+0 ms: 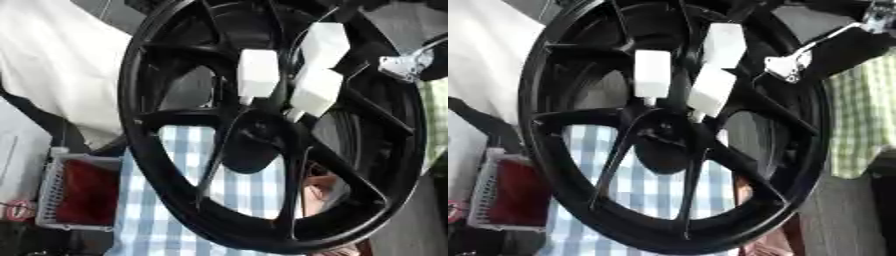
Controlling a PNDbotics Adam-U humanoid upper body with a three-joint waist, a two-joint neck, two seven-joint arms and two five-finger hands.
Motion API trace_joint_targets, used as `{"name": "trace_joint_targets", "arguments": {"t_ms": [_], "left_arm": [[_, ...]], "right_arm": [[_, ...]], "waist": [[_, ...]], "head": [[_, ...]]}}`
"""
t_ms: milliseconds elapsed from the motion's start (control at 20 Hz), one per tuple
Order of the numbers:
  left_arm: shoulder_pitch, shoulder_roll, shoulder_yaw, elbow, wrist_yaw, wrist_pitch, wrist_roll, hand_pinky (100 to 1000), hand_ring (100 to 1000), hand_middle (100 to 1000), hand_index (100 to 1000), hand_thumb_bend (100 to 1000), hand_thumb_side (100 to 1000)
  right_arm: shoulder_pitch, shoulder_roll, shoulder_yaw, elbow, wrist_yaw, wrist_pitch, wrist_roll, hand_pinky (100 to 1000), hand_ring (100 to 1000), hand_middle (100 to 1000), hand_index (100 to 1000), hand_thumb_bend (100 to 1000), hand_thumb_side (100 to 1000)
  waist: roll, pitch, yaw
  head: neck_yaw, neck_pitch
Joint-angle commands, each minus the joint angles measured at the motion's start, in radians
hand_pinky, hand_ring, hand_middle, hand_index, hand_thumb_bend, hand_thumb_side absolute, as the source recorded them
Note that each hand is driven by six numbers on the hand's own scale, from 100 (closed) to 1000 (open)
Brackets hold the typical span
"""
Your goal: Pull the pin out of the wheel hub.
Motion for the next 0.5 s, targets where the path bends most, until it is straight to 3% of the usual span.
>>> {"name": "trace_joint_targets", "arguments": {"t_ms": [50,150,300,500], "left_arm": [[0.001,0.013,0.01,-0.016,-0.003,0.002,-0.001,841,776,710,838,139,680],[0.003,0.013,0.01,-0.016,-0.003,0.003,-0.002,841,776,708,836,138,682],[0.008,0.013,0.012,-0.016,-0.005,0.004,-0.002,842,775,707,834,137,683],[0.015,0.012,0.013,-0.016,-0.007,0.007,-0.002,842,775,706,833,133,688]], "right_arm": [[-0.034,-0.018,-0.024,-0.011,0.008,0.013,0.041,937,953,823,880,100,333],[-0.055,-0.014,-0.021,-0.011,0.008,0.018,0.071,932,943,820,873,100,401],[-0.087,-0.005,-0.034,-0.011,0.01,0.01,0.141,934,941,822,869,100,417],[-0.112,0.004,-0.046,-0.011,-0.02,-0.041,0.27,930,930,823,876,100,537]], "waist": [[0.004,-0.031,-0.003],[0.002,-0.033,-0.003],[-0.001,-0.037,-0.004],[-0.004,-0.039,-0.011]], "head": [[0.003,0.014],[0.003,0.02],[0.004,0.027],[0.009,0.031]]}}
